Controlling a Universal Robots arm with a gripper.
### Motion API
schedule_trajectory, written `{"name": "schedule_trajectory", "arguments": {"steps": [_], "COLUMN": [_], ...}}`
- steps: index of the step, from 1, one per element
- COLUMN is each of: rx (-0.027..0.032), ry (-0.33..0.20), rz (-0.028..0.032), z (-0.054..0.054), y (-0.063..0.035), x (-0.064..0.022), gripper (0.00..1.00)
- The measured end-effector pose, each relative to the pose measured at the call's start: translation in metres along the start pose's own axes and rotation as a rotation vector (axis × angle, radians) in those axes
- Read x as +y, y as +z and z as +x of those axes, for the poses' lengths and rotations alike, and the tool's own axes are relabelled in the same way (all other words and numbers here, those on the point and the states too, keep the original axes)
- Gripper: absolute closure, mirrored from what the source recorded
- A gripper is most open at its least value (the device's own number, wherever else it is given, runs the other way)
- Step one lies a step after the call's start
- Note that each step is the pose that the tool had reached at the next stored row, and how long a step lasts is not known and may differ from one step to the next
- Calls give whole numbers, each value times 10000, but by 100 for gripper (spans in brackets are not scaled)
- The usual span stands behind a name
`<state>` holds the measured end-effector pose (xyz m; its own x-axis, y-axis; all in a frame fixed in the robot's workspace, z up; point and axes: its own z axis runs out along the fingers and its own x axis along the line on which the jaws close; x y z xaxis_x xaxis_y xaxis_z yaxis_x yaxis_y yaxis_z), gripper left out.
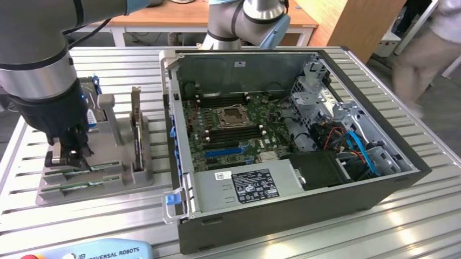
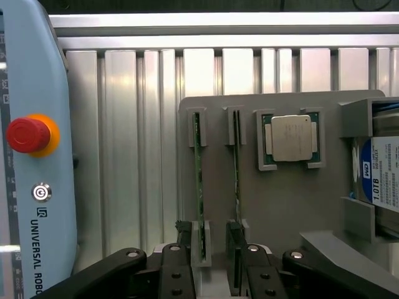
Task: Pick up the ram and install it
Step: 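Pick up the ram and move it above insertion slot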
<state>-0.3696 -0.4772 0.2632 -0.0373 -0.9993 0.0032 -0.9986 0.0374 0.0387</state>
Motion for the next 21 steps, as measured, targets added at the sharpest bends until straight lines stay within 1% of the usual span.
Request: {"name": "schedule_trajectory", "arguments": {"steps": [9,21], "rx": [-1,0], "ry": [0,0], "rz": [5,6], "z": [0,0], "y": [108,112], "x": [-4,-4], "gripper": [64,64]}}
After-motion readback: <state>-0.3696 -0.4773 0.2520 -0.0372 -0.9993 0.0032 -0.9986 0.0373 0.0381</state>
